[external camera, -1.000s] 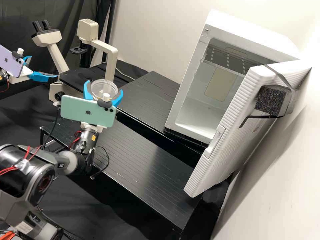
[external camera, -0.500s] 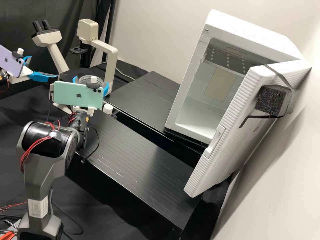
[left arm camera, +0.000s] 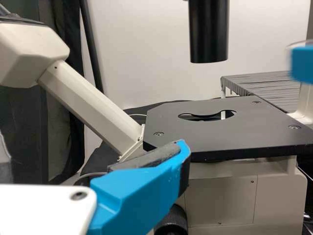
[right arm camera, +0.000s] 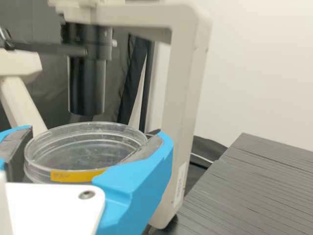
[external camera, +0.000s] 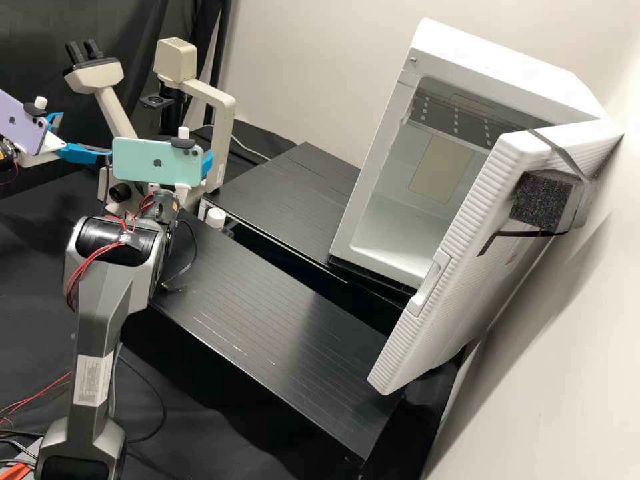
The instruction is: Take out the petri dish and place it under the microscope.
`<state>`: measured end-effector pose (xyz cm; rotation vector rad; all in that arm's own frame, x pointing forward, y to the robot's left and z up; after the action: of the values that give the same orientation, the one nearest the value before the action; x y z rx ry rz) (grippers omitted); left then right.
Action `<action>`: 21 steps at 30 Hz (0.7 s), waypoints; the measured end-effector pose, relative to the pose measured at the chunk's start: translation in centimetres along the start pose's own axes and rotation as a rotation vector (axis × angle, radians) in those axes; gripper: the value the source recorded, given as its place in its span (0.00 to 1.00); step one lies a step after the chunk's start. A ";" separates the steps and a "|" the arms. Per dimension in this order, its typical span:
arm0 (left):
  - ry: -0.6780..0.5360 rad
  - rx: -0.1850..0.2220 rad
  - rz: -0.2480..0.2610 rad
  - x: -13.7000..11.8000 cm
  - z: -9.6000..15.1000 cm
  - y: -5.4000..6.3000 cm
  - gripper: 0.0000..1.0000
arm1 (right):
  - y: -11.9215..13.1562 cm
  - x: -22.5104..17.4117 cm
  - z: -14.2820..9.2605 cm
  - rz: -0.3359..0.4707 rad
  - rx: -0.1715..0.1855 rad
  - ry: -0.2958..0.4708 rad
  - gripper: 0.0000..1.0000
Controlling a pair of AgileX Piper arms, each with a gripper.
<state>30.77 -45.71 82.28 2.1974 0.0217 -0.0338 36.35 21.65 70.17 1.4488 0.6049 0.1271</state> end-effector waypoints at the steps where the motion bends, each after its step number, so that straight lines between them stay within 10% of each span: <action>1: 0.000 0.000 0.000 0.0 0.0 0.0 1.00 | -0.1 0.4 0.1 -0.007 -0.006 -0.011 0.00; 21: 0.000 0.000 0.000 0.0 0.0 0.0 1.00 | -4.2 7.8 -1.4 -0.081 -0.007 -0.048 0.00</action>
<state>30.77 -45.71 82.28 2.1974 0.0217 -0.0338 41.19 25.69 63.79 1.4143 0.6216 0.0307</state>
